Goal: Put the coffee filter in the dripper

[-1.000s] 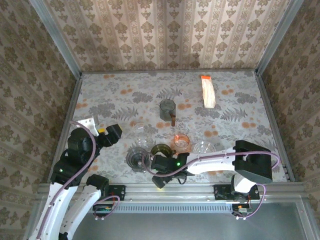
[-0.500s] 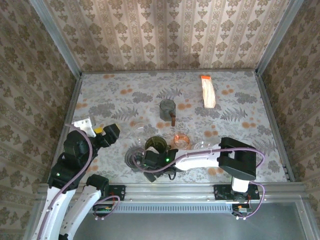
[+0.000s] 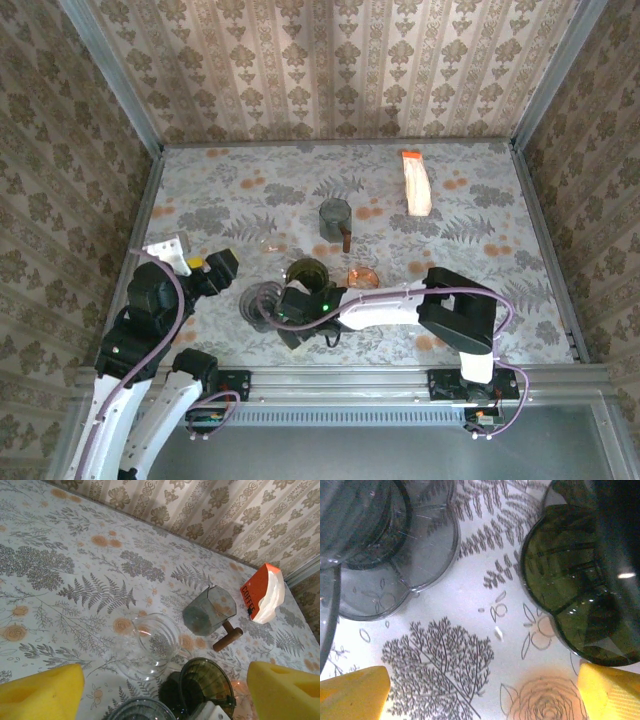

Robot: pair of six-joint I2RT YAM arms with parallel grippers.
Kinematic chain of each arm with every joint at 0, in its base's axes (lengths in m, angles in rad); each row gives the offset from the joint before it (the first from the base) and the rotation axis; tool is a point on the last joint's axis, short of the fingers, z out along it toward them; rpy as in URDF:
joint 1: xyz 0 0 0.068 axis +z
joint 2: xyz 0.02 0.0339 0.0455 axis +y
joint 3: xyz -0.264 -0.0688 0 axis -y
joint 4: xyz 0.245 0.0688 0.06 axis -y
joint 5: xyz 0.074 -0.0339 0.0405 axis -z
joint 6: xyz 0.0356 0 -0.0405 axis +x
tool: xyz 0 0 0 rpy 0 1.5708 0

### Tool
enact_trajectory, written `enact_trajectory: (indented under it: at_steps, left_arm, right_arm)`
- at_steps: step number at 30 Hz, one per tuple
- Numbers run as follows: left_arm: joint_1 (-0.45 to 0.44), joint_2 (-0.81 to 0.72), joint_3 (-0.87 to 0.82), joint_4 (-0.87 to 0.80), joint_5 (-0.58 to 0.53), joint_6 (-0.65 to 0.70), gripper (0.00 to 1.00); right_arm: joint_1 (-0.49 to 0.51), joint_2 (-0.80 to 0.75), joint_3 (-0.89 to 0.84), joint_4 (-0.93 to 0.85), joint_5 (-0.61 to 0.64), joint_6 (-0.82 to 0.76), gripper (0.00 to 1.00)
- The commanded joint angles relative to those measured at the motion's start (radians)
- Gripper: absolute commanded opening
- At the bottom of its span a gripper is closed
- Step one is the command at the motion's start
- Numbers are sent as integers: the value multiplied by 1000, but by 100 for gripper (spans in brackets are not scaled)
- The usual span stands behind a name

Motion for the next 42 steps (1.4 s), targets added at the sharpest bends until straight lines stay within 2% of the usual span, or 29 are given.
enact_trajectory:
  at_steps: [1,18,24,28,32,38,42]
  left_arm:
    - [8,-8,23,-13,-15,32,87]
    - [17,13,18,10,-17,31,89]
    - [20,15,6,41,-1,31,94]
    - [20,16,-1,81,19,33,100]
    - [21,14,-3,103,22,33,100]
    - [22,13,-3,160,62,30,100]
    - [21,45,-22,212,145,22,89]
  right_arm:
    - [-27,39,49,40,-6,-18,98]
    - [-152,195,257,67,-49,-97,97]
    - [-157,165,242,98,-66,-129,98]
    - [-150,86,176,119,-78,-136,98]
    - [-122,-5,105,116,-95,-133,98]
    - [-58,-227,-42,53,-31,-102,96]
    - [-36,-410,-146,-50,43,-49,93]
